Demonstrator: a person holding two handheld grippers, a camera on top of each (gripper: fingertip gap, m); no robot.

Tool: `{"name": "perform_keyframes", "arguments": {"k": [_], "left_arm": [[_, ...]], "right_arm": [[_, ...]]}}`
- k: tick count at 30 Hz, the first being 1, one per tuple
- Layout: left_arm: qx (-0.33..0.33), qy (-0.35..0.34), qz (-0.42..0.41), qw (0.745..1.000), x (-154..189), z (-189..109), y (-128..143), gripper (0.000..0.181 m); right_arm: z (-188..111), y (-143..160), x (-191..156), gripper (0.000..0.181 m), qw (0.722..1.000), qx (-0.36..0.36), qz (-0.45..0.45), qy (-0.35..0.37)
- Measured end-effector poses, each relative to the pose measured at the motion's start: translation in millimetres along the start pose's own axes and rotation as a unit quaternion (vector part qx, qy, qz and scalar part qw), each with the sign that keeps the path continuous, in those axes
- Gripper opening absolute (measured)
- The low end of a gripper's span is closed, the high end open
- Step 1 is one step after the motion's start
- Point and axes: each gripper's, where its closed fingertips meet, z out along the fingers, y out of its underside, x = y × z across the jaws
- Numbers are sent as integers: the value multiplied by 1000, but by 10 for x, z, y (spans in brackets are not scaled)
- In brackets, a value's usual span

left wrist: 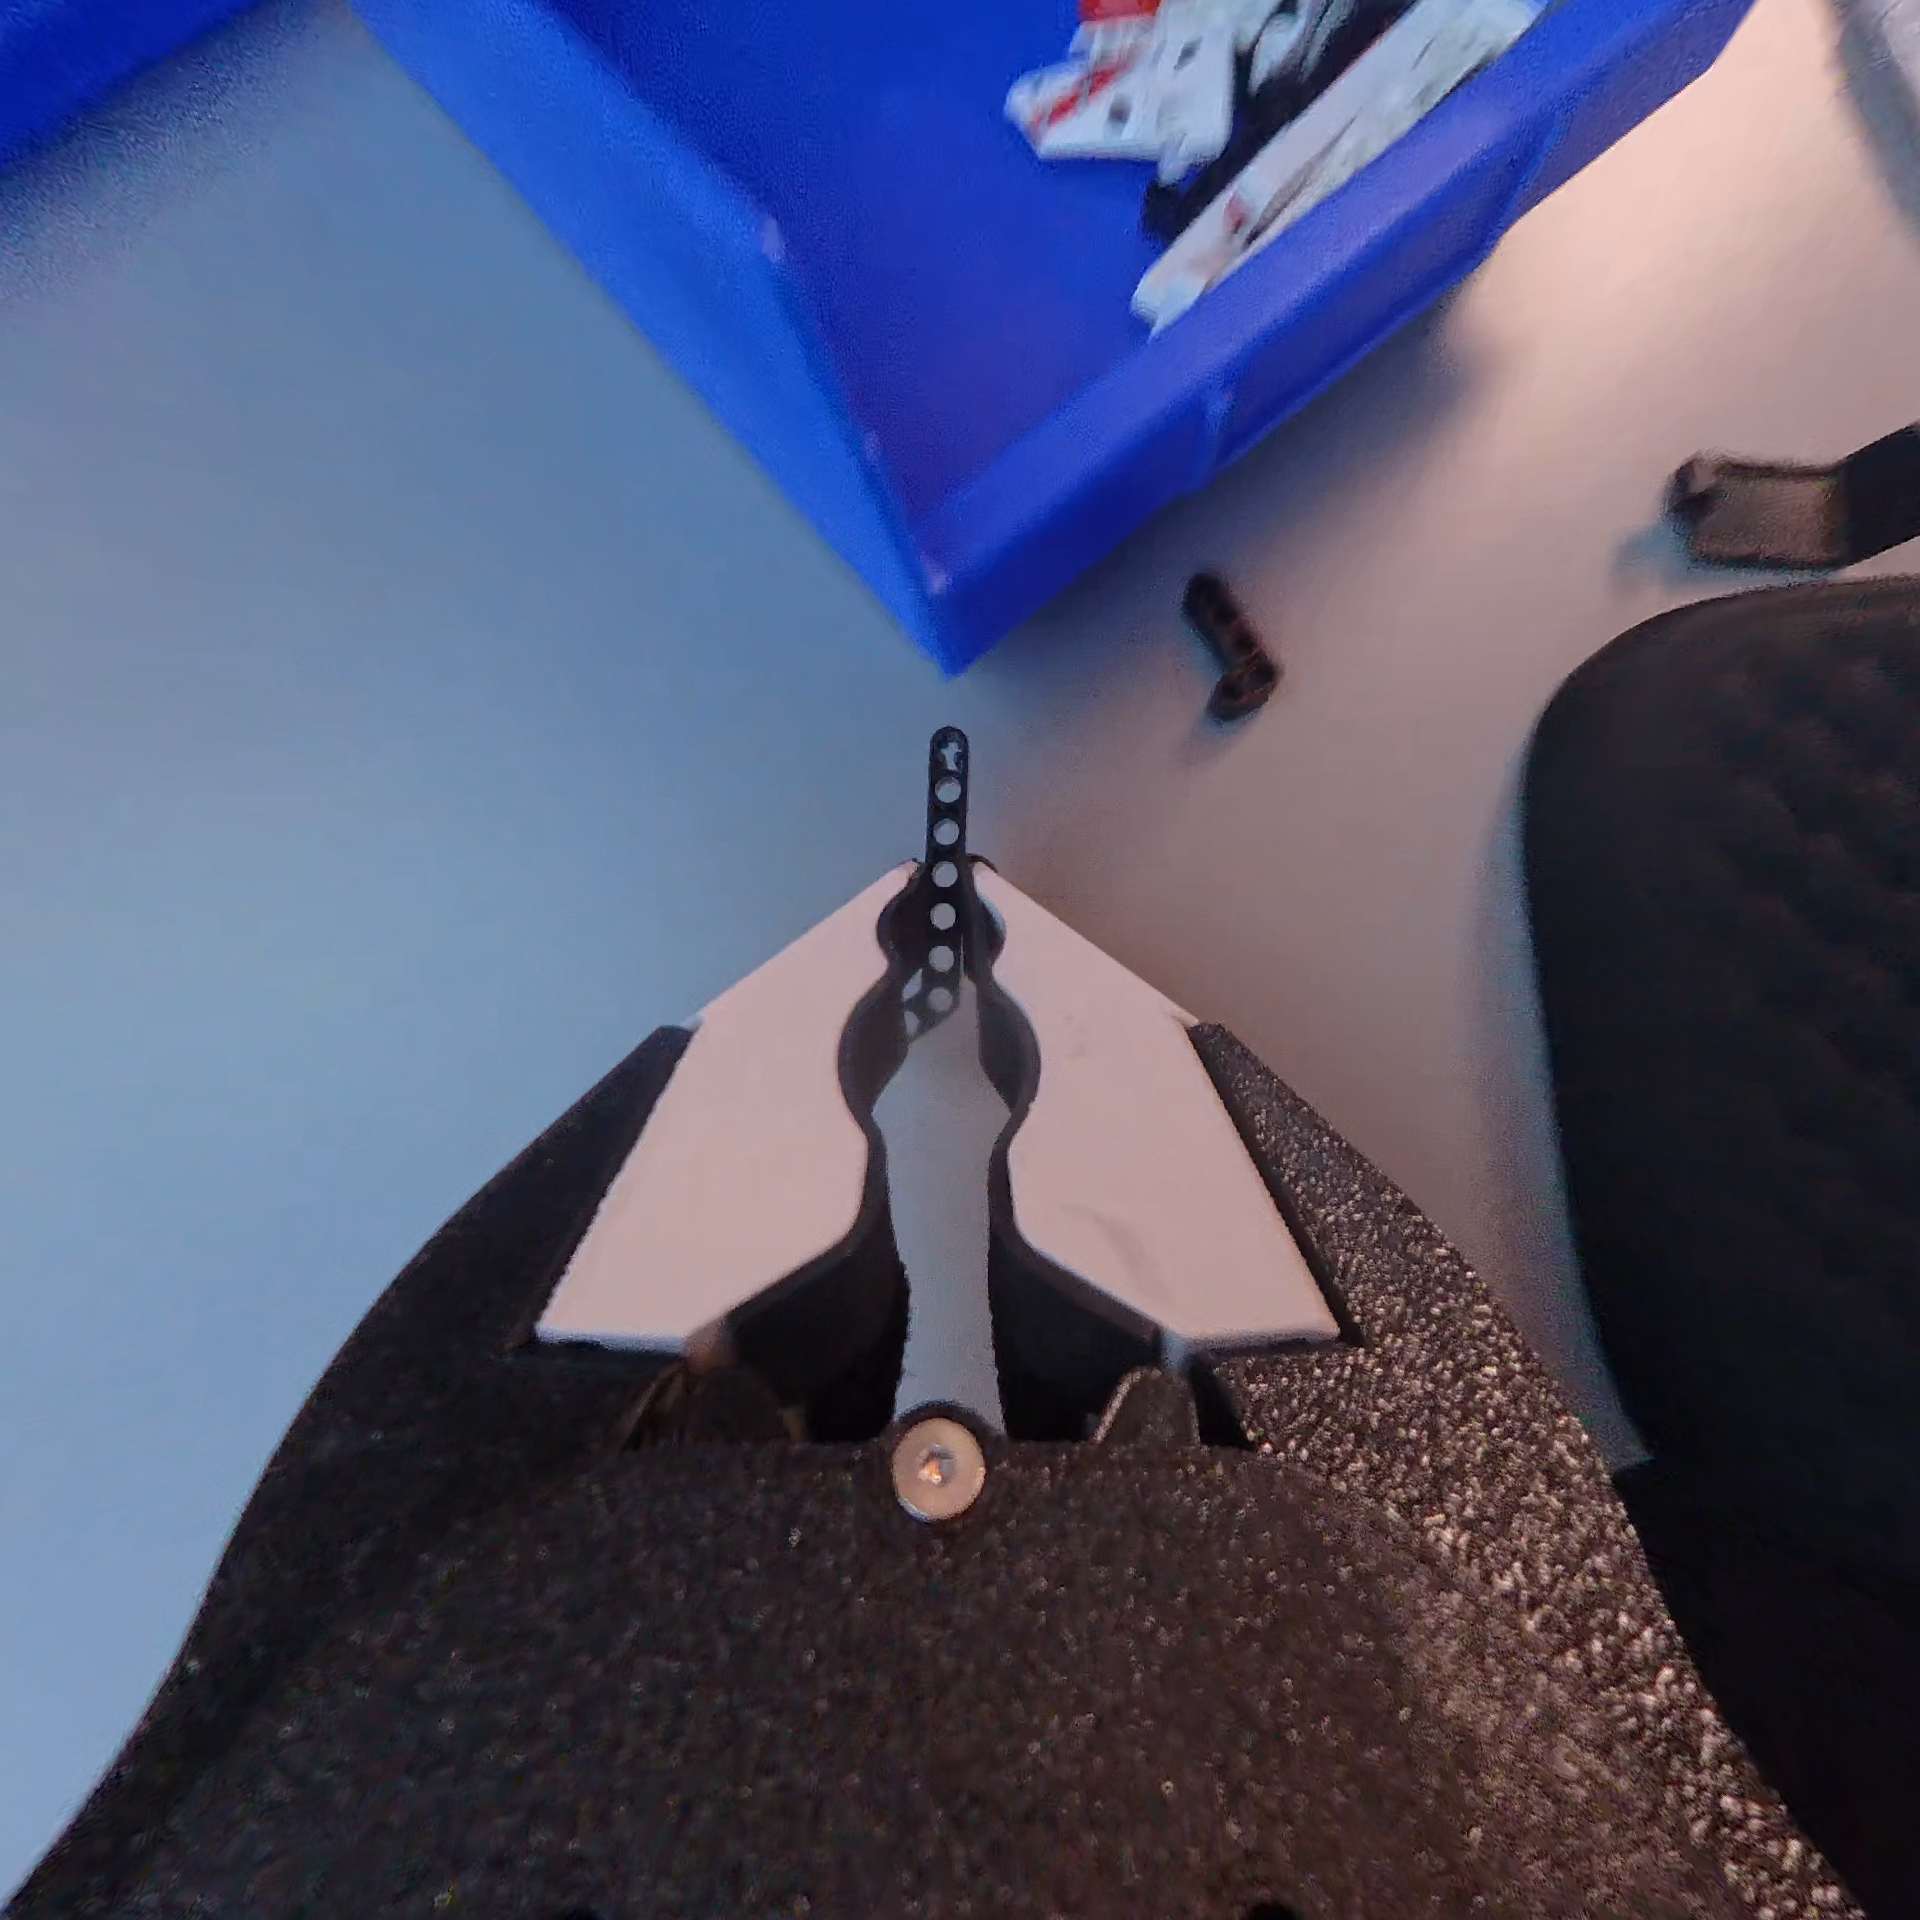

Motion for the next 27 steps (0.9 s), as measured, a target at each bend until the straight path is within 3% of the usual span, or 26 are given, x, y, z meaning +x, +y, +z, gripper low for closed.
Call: {"name": "perform_keyframes", "arguments": {"k": [3, 6, 9, 13, 16, 19, 23, 27], "left_arm": [[148, 77, 42, 985, 602, -517, -915, 0], [245, 133, 145, 949, 1381, -915, -1764, 0], [272, 172, 228, 919, 1982, -997, -2361, 0], [266, 176, 275, 907, 2257, -872, -2843, 0], [239, 151, 286, 915, 2183, -716, -2902, 0], [202, 141, 281, 928, 2024, -582, -2739, 0], [140, 132, 251, 949, 1711, -396, -2342, 5], [48, 136, 208, 967, 1426, -170, -1733, 17]], "right_arm": [[21, -5, -1, 0, 1000, 6, 4, -5], [57, -13, -37, 0, 1000, 10, 2, -16], [57, -17, -55, 0, 1000, 9, -8, -13], [32, -11, -42, 0, 1000, 10, -11, -6], [23, -8, -42, 0, 1000, 13, -10, -8], [20, -8, -44, 0, 1000, 13, -11, -9], [22, -10, -49, 0, 1000, 14, -12, -11], [20, -5, -40, 0, 1000, 15, -9, -12]]}}
